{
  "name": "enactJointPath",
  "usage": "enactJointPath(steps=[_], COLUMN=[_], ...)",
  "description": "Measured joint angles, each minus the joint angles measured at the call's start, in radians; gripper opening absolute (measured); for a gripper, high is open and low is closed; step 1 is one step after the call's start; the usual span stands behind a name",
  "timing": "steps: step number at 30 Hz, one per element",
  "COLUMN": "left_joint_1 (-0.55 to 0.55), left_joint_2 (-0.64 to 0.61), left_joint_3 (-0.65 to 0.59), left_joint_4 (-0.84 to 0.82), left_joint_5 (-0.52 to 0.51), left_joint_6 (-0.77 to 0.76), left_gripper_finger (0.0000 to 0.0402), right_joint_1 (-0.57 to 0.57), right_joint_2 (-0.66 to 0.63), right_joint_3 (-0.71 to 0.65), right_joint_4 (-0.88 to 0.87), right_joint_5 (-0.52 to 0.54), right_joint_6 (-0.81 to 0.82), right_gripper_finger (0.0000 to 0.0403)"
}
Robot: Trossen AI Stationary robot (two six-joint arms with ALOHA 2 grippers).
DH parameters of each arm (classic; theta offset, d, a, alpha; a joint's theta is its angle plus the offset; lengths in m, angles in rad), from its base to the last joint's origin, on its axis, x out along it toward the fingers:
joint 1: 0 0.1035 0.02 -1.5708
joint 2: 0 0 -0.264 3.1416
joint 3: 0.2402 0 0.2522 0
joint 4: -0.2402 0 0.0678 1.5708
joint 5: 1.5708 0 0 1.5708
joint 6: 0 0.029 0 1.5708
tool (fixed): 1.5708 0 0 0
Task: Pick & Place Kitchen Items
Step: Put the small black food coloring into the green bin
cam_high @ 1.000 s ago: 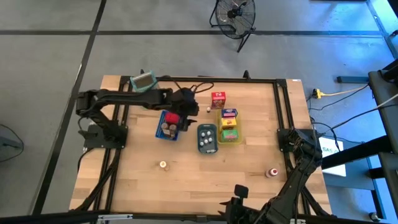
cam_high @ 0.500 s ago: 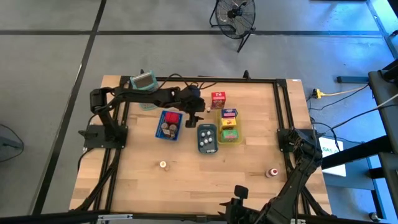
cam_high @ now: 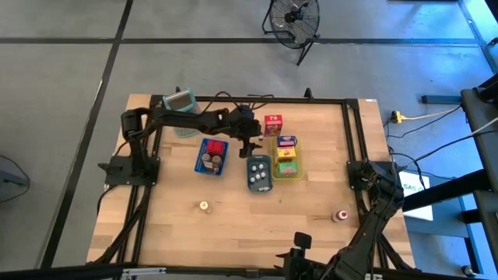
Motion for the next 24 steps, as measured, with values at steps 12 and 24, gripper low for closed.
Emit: enactJointPath(steps=[12, 24], left_joint_1=[0.001, 0.014], left_joint_2=[0.040, 0.083], left_joint_3=[0.000, 0.000], left_joint_4=[0.032, 0.057], left_joint_5=[0.010, -0.082], left_joint_6=[-0.055, -0.080], left_gripper_finger=[0.0253, 0.0253], right_joint_1=[0.000, 0.000], right_joint_2=[0.000, 0.005], right_joint_3=[0.000, 0.000], right_joint_4=[-0.006, -0.006], right_joint_5=[0.000, 0.002], right_joint_6=[0.000, 0.000], right_gripper_finger=[0.0131, 0.0131])
